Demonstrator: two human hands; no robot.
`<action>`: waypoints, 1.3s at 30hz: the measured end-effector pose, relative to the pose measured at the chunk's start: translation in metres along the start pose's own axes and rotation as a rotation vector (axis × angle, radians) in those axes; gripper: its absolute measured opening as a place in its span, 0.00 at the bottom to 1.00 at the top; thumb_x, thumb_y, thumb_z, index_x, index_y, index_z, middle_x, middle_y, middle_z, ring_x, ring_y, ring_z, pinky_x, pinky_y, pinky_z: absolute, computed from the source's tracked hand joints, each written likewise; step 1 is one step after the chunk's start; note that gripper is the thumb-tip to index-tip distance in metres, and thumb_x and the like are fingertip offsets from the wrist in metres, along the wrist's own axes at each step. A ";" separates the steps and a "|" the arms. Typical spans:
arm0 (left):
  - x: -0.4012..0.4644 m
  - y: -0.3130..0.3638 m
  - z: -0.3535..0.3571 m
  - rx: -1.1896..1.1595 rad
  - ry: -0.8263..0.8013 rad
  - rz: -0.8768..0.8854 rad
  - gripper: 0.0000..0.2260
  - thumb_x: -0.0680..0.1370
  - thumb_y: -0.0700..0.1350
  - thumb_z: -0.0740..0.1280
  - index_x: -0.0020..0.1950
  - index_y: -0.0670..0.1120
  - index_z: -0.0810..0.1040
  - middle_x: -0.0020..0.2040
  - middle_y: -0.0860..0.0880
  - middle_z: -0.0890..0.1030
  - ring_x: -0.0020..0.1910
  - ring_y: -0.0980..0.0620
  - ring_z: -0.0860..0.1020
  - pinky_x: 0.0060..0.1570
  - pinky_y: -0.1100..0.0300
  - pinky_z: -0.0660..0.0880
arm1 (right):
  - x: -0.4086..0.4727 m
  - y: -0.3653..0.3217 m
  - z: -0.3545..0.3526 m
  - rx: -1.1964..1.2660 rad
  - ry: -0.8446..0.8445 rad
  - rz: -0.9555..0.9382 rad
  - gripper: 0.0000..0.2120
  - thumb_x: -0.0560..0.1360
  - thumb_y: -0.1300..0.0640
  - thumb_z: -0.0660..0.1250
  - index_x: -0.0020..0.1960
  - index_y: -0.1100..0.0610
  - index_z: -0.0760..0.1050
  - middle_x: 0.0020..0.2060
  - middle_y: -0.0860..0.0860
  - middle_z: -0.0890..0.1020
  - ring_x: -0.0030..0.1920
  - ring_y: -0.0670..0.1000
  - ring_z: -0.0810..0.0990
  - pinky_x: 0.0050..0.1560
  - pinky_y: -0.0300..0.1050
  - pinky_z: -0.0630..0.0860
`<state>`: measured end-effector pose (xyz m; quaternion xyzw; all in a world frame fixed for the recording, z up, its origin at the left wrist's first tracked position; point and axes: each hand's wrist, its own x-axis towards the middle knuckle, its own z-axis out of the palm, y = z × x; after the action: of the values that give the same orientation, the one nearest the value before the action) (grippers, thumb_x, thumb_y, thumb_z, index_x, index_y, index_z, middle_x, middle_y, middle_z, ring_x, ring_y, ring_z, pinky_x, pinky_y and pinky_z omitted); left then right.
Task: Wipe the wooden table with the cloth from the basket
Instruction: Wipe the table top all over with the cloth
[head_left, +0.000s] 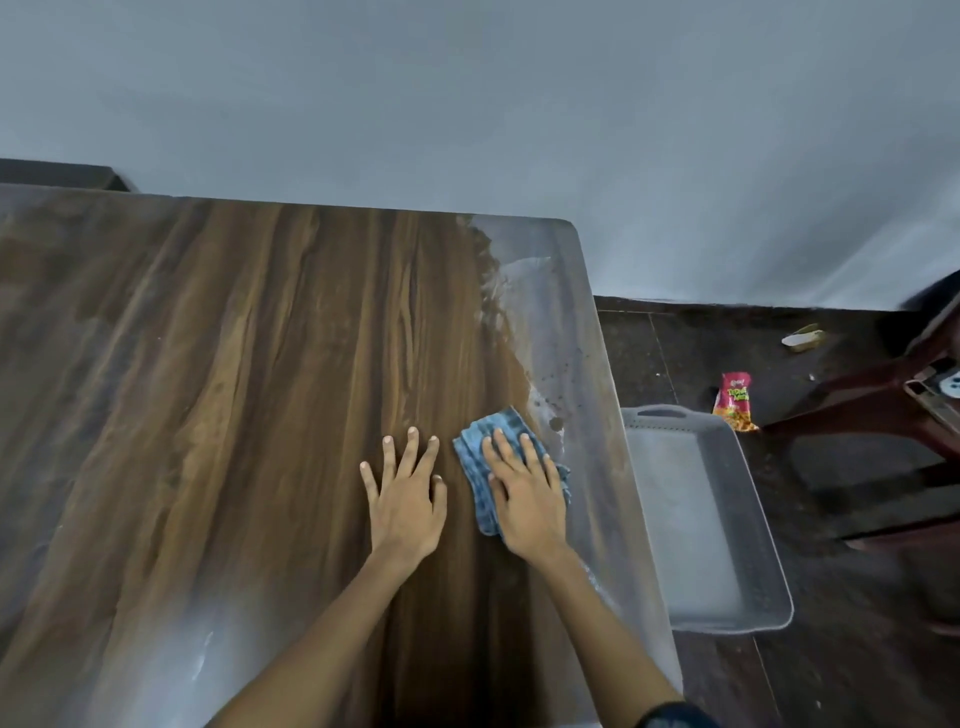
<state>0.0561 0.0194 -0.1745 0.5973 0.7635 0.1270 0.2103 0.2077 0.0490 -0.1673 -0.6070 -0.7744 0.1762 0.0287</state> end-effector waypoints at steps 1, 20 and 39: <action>0.010 0.006 0.001 0.005 0.004 -0.002 0.22 0.81 0.49 0.52 0.75 0.53 0.54 0.77 0.53 0.50 0.75 0.48 0.42 0.71 0.44 0.39 | 0.011 0.003 -0.003 0.005 0.001 -0.013 0.22 0.82 0.52 0.47 0.75 0.44 0.51 0.75 0.41 0.52 0.76 0.47 0.43 0.71 0.43 0.37; 0.241 0.048 0.001 0.101 0.149 0.032 0.25 0.78 0.55 0.42 0.74 0.53 0.56 0.76 0.51 0.55 0.75 0.50 0.48 0.73 0.52 0.47 | 0.306 0.033 -0.050 0.005 0.118 -0.018 0.21 0.81 0.54 0.50 0.74 0.46 0.58 0.75 0.43 0.57 0.76 0.49 0.49 0.74 0.49 0.46; 0.236 0.044 0.014 -0.098 0.308 -0.033 0.25 0.77 0.46 0.46 0.74 0.43 0.57 0.73 0.49 0.63 0.73 0.57 0.55 0.72 0.61 0.49 | 0.319 0.052 -0.057 -0.118 0.041 -0.341 0.22 0.80 0.50 0.45 0.74 0.45 0.55 0.74 0.42 0.57 0.75 0.46 0.52 0.72 0.47 0.46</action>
<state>0.0543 0.2577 -0.2074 0.5473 0.7891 0.2508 0.1217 0.1877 0.3761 -0.1841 -0.4709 -0.8744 0.1107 0.0383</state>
